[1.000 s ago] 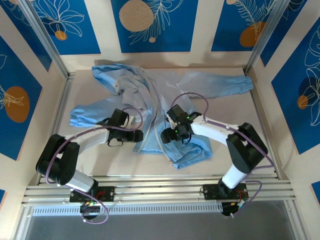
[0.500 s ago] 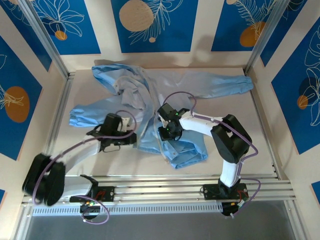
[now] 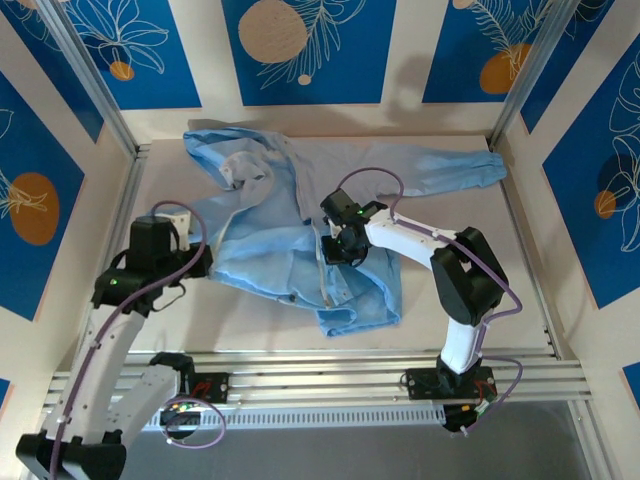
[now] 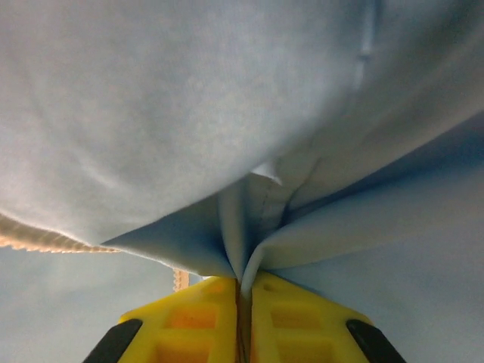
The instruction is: Zip up the jacket
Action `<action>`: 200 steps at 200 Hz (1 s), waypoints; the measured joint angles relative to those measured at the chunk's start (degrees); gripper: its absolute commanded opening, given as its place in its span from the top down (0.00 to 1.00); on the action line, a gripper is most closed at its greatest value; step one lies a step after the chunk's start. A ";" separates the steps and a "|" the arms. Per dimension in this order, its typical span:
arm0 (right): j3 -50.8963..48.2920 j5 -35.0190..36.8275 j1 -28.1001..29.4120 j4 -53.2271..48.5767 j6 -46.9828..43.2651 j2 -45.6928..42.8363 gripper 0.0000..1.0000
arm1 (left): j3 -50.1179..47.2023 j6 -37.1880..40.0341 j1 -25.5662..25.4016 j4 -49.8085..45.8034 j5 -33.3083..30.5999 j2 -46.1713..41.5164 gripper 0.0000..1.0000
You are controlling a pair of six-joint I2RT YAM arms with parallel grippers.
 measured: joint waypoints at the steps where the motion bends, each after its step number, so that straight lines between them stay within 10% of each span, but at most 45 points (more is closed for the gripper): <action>1: 0.00 0.00 0.00 0.00 0.04 0.00 0.88 | 0.20 0.02 0.00 -0.24 -0.22 0.00 1.00; 104: -0.15 -2.82 1.40 0.83 1.44 1.68 0.89 | 27.96 6.29 0.57 -16.98 -31.45 2.47 1.00; 158: 0.90 -6.25 4.66 1.73 0.76 5.55 0.88 | 29.31 5.33 -1.18 -16.85 -19.45 7.37 1.00; 200: 2.08 -8.24 5.90 2.21 0.87 6.97 0.89 | 13.70 -2.51 -22.97 -6.08 -11.32 10.05 1.00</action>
